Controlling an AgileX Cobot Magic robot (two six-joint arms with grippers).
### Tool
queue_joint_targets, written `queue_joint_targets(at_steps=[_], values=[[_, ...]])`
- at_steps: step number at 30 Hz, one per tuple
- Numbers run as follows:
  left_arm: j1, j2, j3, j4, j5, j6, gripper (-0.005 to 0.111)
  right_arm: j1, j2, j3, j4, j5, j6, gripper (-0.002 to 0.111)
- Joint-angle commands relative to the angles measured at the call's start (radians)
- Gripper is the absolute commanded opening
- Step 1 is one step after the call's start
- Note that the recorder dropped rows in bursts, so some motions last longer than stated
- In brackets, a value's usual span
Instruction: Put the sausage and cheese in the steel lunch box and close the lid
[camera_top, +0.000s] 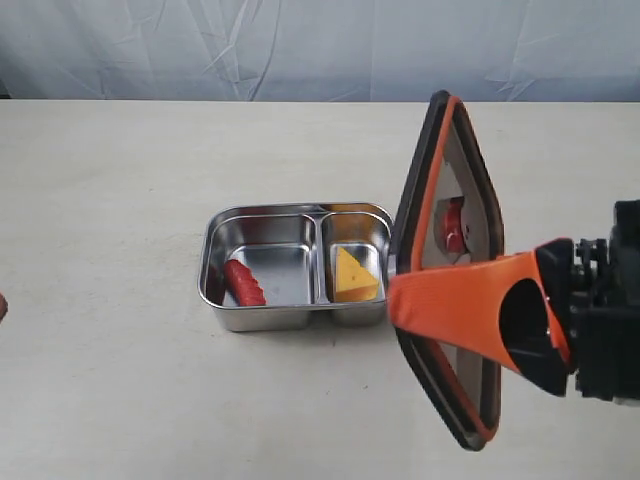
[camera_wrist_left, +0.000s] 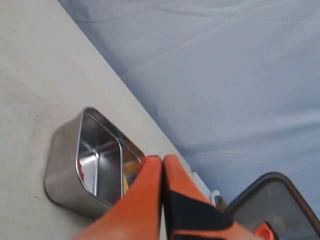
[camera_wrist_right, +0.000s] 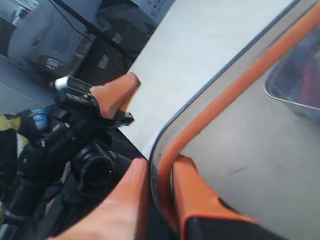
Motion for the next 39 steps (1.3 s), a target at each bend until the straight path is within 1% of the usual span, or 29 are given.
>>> queue_joint_targets(at_steps=[1, 3, 7, 8, 9, 12, 14, 16, 19, 25, 28, 30, 35, 37, 39], values=[[0.0, -0.004, 0.001, -0.13, 0.08, 0.008, 0.0, -0.005, -0.007, 0.004, 0.169, -0.025, -0.143, 0.0], [0.0, -0.004, -0.002, -0.242, 0.098, 0.05, 0.0, -0.005, 0.005, 0.004, 0.198, -0.021, -0.157, 0.0], [0.0, -0.004, -0.047, -0.5, 0.141, 0.383, 0.0, -0.005, 0.037, 0.004, 0.26, -0.016, -0.208, 0.0], [0.0, -0.004, -0.063, -0.504, 0.161, 0.471, 0.0, -0.005, 0.048, 0.004, 0.293, -0.016, -0.231, 0.0], [0.0, -0.004, -0.082, -0.504, 0.18, 0.515, 0.0, -0.005, 0.057, 0.004, 0.324, -0.016, -0.255, 0.0], [0.0, -0.004, -0.134, -0.504, 0.229, 0.595, 0.0, -0.005, 0.104, 0.004, 0.461, 0.006, -0.397, 0.0], [0.0, -0.004, -0.153, -0.504, 0.264, 0.659, 0.0, -0.005, 0.142, 0.004, 0.545, 0.058, -0.484, 0.0], [0.0, -0.004, -0.157, -0.459, 0.287, 0.682, 0.0, -0.005, 0.188, 0.004, 0.594, 0.113, -0.546, 0.0], [0.0, -0.004, -0.157, -0.39, 0.323, 0.679, 0.0, -0.005, 0.249, 0.004, 0.611, 0.151, -0.599, 0.0], [0.0, -0.004, -0.157, -0.273, 0.415, 0.684, 0.0, -0.005, 0.34, -0.018, 0.611, 0.094, -0.614, 0.0], [0.0, -0.004, -0.157, -0.236, 0.42, 0.684, 0.0, 0.001, 0.366, -0.039, 0.611, 0.104, -0.614, 0.0], [0.0, -0.004, -0.157, -0.234, 0.42, 0.684, 0.0, 0.028, 0.375, -0.058, 0.611, 0.081, -0.614, 0.0], [0.0, -0.004, -0.157, -0.261, 0.408, 0.677, 0.0, 0.145, 0.407, -0.115, 0.611, -0.014, -0.631, 0.0], [0.0, -0.004, -0.157, -0.301, 0.369, 0.679, 0.0, 0.182, 0.414, -0.13, 0.611, -0.047, -0.631, 0.0], [0.0, -0.004, -0.157, -0.348, 0.296, 0.679, 0.0, 0.207, 0.418, -0.136, 0.611, -0.079, -0.631, 0.0]])
